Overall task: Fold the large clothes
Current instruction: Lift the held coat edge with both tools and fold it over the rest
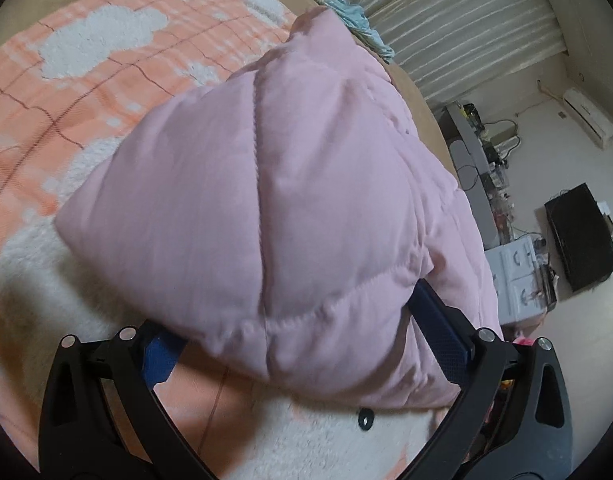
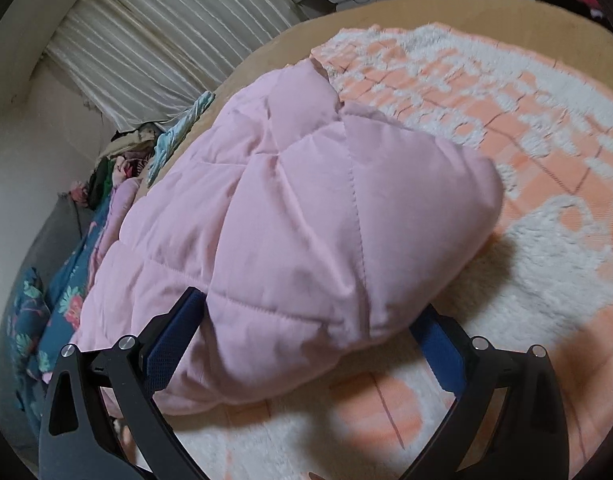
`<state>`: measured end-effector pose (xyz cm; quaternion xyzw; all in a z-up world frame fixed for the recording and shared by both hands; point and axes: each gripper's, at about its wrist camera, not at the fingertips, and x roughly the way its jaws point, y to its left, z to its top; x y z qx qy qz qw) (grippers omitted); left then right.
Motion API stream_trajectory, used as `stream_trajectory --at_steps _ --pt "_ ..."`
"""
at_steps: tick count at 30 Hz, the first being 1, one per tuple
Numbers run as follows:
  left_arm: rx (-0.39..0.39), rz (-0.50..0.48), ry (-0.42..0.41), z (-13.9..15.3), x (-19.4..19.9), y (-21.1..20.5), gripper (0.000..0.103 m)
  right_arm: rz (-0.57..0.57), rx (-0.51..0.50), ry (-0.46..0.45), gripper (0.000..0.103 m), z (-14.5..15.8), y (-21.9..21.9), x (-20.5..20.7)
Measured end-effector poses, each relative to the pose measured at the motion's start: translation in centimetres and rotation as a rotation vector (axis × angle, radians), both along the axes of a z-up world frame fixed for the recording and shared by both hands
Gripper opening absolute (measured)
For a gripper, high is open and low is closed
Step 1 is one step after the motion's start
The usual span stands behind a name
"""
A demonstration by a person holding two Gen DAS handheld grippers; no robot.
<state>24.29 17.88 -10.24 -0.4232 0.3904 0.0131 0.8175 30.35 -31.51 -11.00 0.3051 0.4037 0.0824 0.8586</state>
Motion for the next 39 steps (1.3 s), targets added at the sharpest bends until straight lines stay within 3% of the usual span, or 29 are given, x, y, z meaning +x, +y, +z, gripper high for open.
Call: stream_trajectory --at_steps 7,17,18,20,22,25,27,30,39 --pt "0.015 -0.002 0.0 -0.2 1.7 -0.4 0.095 0.03 0.072 0.027 0.099 -0.8 -0.5 2.6" --pt "0.06 0.011 -0.012 -0.2 4.4 -0.6 0.095 0.075 0.045 0.015 0.098 -0.8 0.7 5.0" --pt "0.074 0.014 -0.015 -0.1 4.7 -0.7 0.095 0.087 0.044 0.011 0.096 -0.8 0.9 5.1" --pt "0.096 0.02 -0.02 0.1 5.0 -0.8 0.094 0.136 0.039 -0.016 0.075 -0.5 1.3 5.6" --pt "0.13 0.023 -0.034 0.6 5.2 -1.1 0.089 0.167 -0.003 -0.06 0.061 0.3 2.1 5.3" --pt "0.218 0.021 -0.057 2.1 5.3 -2.0 0.072 0.202 -0.092 -0.136 0.046 1.9 3.3 4.7" --pt "0.258 0.012 -0.07 2.8 5.3 -2.3 0.055 0.211 -0.147 -0.178 0.041 2.8 3.9 4.2" --pt "0.297 -0.007 -0.095 4.1 4.9 -2.7 0.043 0.215 -0.219 -0.228 0.037 3.8 4.7 3.6" --pt "0.438 -0.048 -0.173 7.9 4.1 -4.4 0.037 0.244 -0.344 -0.366 0.033 7.0 6.1 1.7"
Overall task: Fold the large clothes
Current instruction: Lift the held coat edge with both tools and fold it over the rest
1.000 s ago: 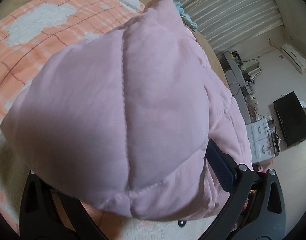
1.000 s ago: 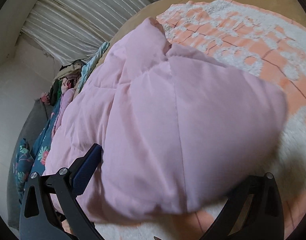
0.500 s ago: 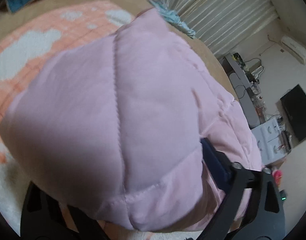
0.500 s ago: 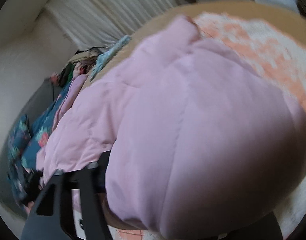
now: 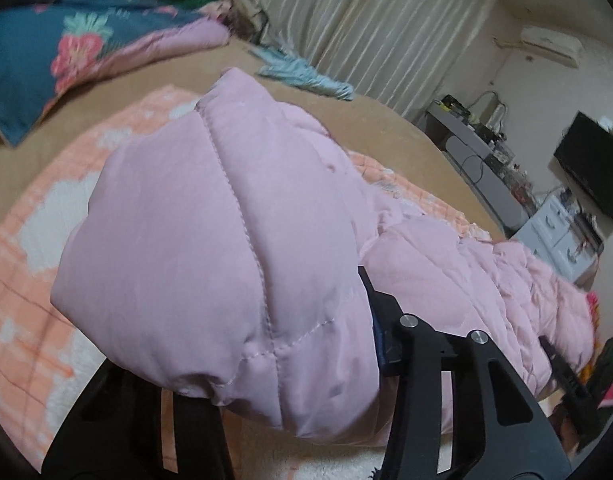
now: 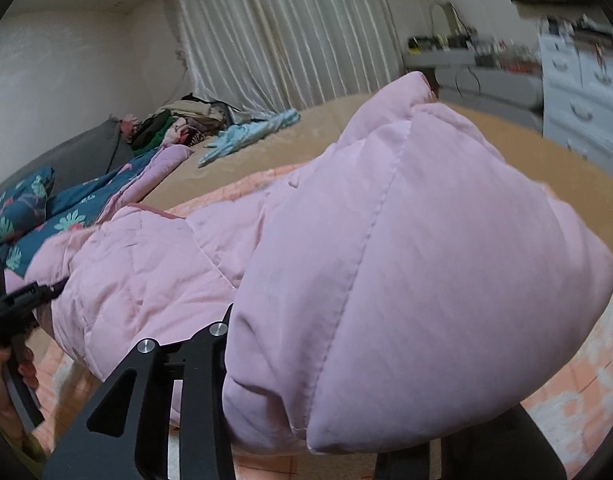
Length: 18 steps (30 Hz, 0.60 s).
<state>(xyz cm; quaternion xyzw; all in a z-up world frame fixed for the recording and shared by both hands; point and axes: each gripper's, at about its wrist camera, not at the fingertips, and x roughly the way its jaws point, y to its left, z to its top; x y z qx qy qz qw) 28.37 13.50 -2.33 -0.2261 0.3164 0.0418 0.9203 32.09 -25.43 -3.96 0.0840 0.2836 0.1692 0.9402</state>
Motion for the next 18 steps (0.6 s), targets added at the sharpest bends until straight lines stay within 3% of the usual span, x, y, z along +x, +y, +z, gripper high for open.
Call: stream_trajectory --at_steps 10,18 --pt "0.046 -0.014 -0.035 2.3 -1.3 -0.1 0.037 0.052 -0.06 -0.11 0.032 2.8 0.9 -3.2" --pt "0.064 -0.025 -0.05 4.3 -3.9 -0.1 0.037 0.06 -0.043 -0.11 0.031 4.3 -0.5 -6.5"
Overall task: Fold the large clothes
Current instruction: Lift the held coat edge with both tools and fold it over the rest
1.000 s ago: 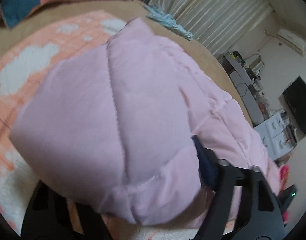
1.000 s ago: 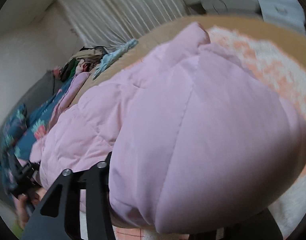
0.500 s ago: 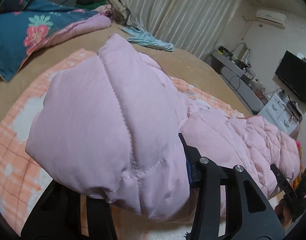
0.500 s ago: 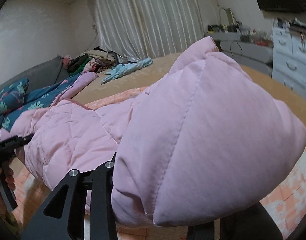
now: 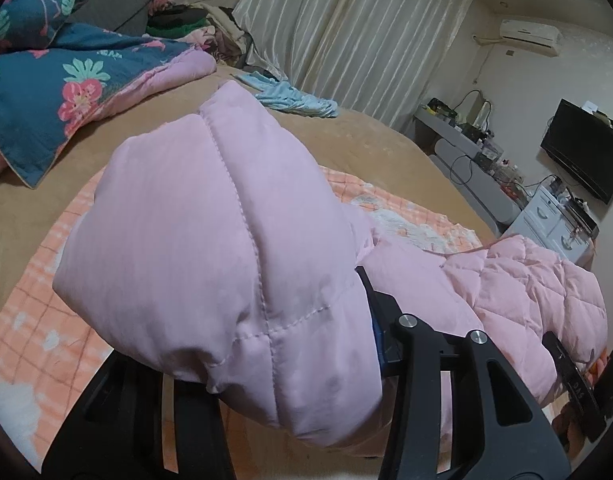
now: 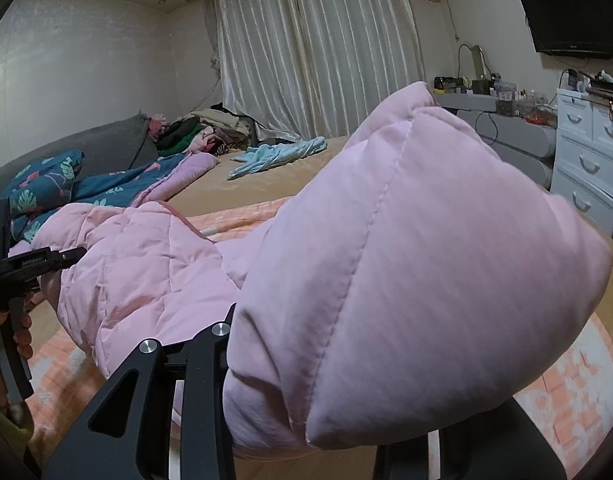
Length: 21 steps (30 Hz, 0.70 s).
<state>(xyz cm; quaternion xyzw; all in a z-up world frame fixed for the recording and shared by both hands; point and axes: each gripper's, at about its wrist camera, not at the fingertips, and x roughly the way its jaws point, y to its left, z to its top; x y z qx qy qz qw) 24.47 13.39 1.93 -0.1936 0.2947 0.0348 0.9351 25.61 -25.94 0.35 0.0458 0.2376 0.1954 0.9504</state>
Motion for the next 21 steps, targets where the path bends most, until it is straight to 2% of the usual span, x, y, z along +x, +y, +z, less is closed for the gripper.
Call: stream_trajectory --at_steps 8,21 --pt "0.039 -0.027 0.012 0.7 -2.8 -1.0 0.037 -0.005 0.004 0.047 0.031 0.3 -1.1 -2.5" --pt "0.027 -0.028 0.07 -0.1 -6.7 -0.1 0.037 -0.004 -0.033 0.11 0.031 0.4 -1.2 -5.9"
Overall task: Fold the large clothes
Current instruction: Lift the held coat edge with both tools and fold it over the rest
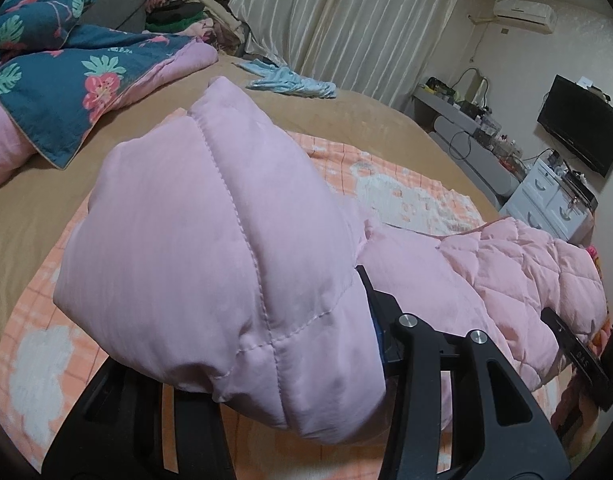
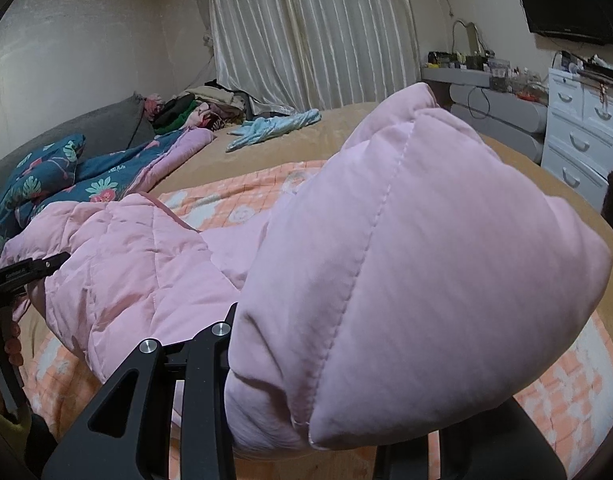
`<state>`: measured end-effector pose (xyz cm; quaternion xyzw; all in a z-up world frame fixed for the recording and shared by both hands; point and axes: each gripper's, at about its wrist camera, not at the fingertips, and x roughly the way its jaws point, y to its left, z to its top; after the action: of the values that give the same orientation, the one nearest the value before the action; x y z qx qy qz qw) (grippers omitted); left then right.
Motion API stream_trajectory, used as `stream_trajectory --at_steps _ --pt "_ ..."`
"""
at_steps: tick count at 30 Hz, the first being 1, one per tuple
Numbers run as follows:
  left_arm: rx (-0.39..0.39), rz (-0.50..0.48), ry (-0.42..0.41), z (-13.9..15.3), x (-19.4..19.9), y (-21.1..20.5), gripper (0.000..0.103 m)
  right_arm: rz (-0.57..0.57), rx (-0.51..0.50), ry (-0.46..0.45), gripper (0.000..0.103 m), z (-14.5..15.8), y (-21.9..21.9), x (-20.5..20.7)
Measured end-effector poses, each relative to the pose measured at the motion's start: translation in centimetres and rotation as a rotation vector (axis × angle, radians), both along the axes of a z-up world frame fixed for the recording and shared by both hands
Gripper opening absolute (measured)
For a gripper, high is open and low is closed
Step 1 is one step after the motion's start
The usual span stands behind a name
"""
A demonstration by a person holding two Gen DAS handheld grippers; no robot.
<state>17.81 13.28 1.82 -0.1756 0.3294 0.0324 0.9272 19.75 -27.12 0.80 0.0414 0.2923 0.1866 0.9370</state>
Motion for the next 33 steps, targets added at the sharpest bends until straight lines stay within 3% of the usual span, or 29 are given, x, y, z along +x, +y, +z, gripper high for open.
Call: stream_trajectory --at_steps 16,33 --pt "0.012 -0.012 0.027 -0.8 -3.8 -0.3 0.037 -0.022 0.035 0.04 0.032 -0.8 -1.4 -4.0" --pt "-0.022 -0.007 0.095 -4.1 -5.9 0.3 0.039 -0.082 0.081 0.152 0.038 -3.9 -3.0 -5.2"
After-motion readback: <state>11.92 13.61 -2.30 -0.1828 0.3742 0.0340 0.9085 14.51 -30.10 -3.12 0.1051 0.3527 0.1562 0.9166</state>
